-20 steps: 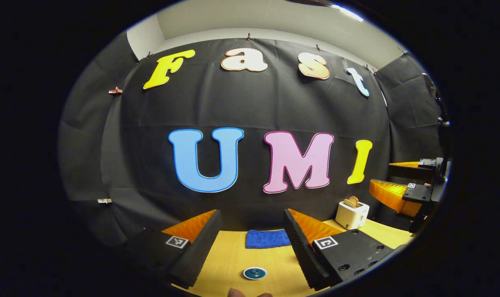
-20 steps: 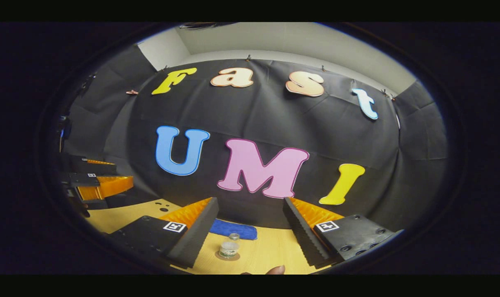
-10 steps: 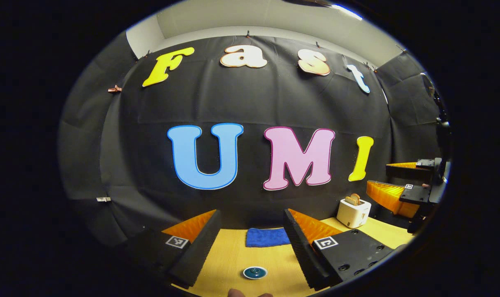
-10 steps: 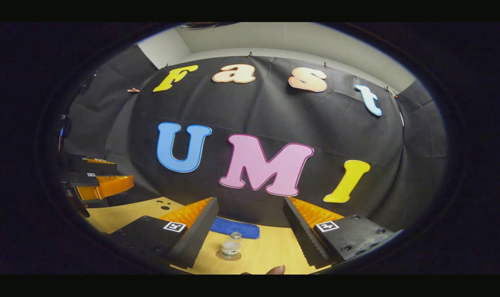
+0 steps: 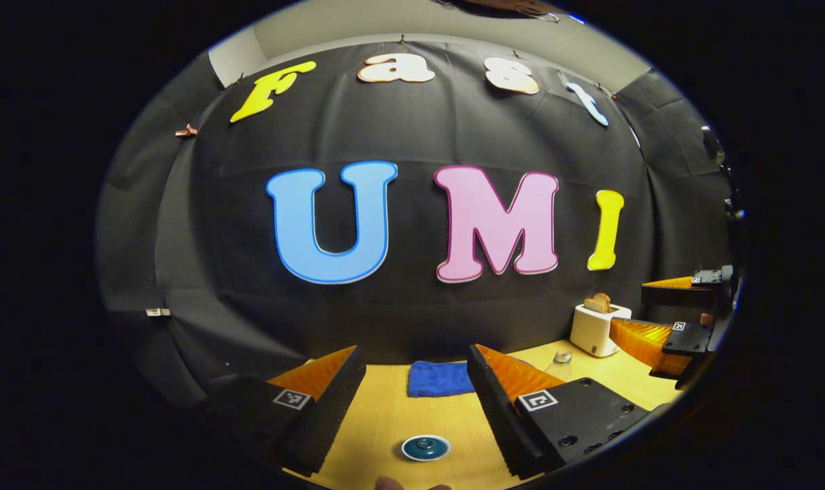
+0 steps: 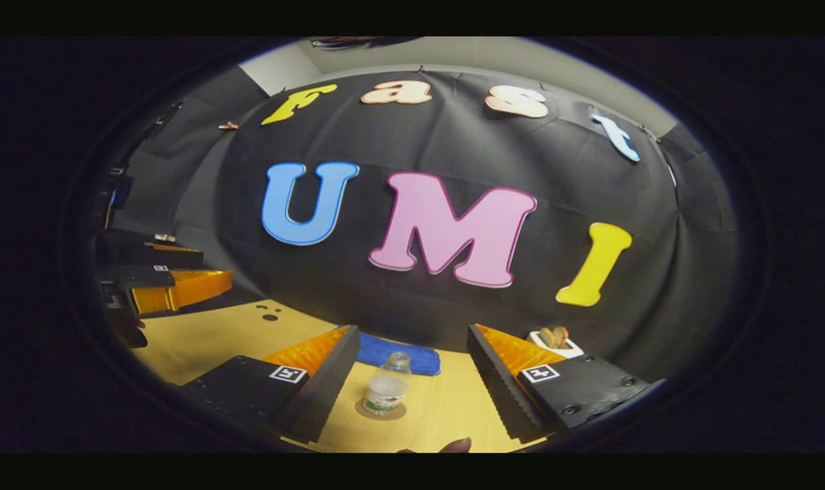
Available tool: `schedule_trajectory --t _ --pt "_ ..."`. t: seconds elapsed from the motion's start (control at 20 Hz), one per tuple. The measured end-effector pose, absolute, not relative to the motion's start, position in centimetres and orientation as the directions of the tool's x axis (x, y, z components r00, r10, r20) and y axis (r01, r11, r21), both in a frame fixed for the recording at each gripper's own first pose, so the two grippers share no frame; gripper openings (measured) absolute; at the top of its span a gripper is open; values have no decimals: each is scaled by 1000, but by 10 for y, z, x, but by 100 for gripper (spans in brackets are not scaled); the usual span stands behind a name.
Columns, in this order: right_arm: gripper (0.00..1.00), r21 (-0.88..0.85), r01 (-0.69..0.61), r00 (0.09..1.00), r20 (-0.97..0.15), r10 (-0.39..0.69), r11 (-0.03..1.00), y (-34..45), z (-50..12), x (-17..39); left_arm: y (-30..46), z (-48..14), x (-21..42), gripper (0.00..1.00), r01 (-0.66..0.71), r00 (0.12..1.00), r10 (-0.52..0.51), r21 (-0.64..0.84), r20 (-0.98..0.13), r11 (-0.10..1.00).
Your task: Open the teacup lid with one hand, grasp the water bottle and pour water into the teacup with the other hand; after pouring, place the water bottle on the coaster and then close the teacup lid.
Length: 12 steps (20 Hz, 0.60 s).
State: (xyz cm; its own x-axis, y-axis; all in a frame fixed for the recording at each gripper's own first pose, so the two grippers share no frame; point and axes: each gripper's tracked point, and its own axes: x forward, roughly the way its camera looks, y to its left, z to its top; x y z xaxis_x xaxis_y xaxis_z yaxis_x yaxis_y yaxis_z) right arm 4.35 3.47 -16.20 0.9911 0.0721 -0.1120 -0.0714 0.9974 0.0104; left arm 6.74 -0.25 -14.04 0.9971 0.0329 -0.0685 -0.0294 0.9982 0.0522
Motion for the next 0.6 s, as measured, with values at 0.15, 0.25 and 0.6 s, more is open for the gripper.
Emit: schedule_trajectory --t 0.15,0.25,0.6 --pt "98 40 -63 989 -129 68 997 40 -209 52 -4 -194 75 95 -31 994 39 77 -102 997" --pt "99 53 -55 988 -144 63 997 43 -240 59 -7 -225 79 94 -24 993 34 83 -114 996" --pt "98 67 -27 983 -179 38 997 52 -310 77 -4 -304 98 88 -22 986 35 84 -164 996"
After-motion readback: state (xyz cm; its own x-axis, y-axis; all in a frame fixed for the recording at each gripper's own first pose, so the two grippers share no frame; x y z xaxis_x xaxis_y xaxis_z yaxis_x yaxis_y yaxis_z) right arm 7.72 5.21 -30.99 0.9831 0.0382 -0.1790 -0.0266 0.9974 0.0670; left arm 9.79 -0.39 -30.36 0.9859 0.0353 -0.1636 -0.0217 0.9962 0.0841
